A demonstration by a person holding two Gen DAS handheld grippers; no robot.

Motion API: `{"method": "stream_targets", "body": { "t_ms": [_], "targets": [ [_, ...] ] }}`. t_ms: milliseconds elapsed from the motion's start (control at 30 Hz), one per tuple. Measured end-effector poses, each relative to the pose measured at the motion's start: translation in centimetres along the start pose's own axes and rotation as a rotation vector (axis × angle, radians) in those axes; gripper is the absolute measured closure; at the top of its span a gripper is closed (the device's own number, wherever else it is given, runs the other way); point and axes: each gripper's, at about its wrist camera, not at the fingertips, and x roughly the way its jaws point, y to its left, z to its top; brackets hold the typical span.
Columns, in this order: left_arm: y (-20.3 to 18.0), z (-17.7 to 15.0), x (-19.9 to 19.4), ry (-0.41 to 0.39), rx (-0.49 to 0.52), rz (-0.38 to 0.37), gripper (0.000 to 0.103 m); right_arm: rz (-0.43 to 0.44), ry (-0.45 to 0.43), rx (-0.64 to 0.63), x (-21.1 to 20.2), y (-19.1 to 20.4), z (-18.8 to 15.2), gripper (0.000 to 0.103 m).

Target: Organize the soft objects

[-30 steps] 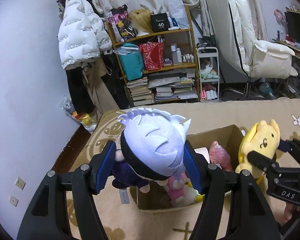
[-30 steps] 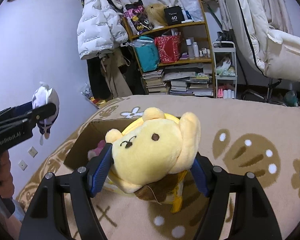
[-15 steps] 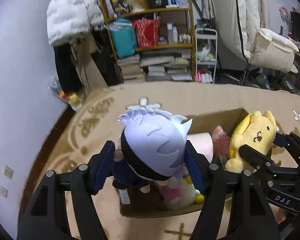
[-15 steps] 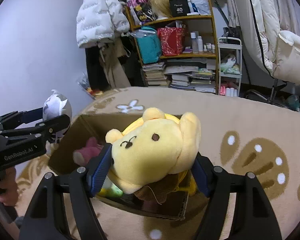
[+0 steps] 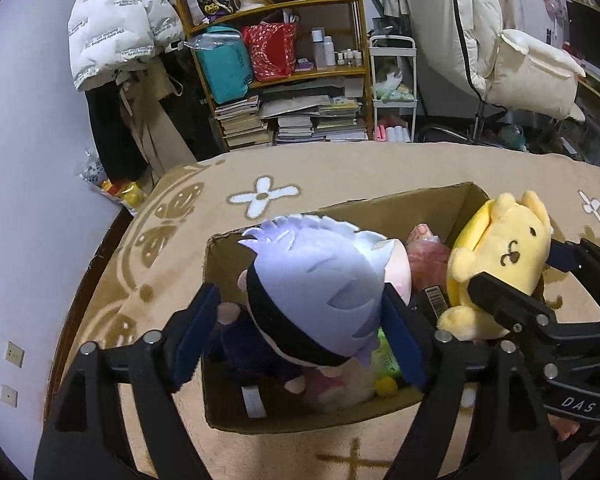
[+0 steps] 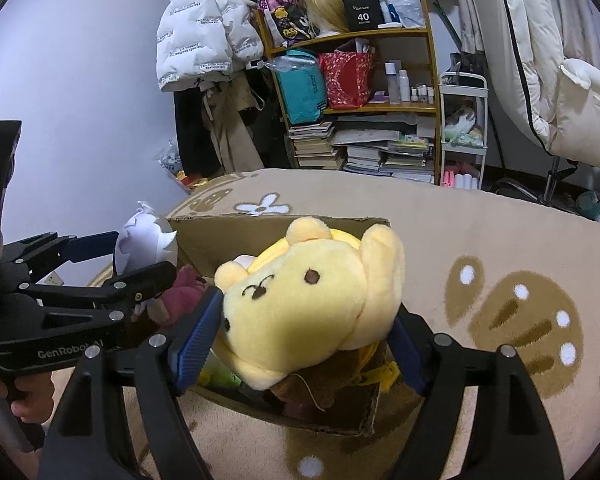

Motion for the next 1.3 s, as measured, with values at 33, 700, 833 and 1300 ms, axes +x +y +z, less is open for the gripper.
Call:
{"method": "stream_targets", "body": {
  "t_ms": [33, 700, 833, 1300],
  "targets": [
    [0.1, -0.1, 0.0, 0.005, -0.001, -0.009, 0.021, 0.001, 0.001, 0.001, 0.0, 0.0, 0.0, 0.020],
    [0.5, -0.6, -2.7, -0.011, -0.007, 0.028, 0.002, 0.008, -0.039, 0.027, -3.4, -0.4, 1.0, 0.002],
    [1.5, -0.8, -3.8, -0.023, -0.032, 0.049, 0.002, 0.002, -0.040, 0.026, -3.9, -0.4, 1.3, 0.002],
    [3.7, -2.6, -11.6, -0.184, -0.120, 0.143, 0.002, 0.003, -0.068, 0.009, -7.3, 0.6, 1.3, 0.000]
  ]
}}
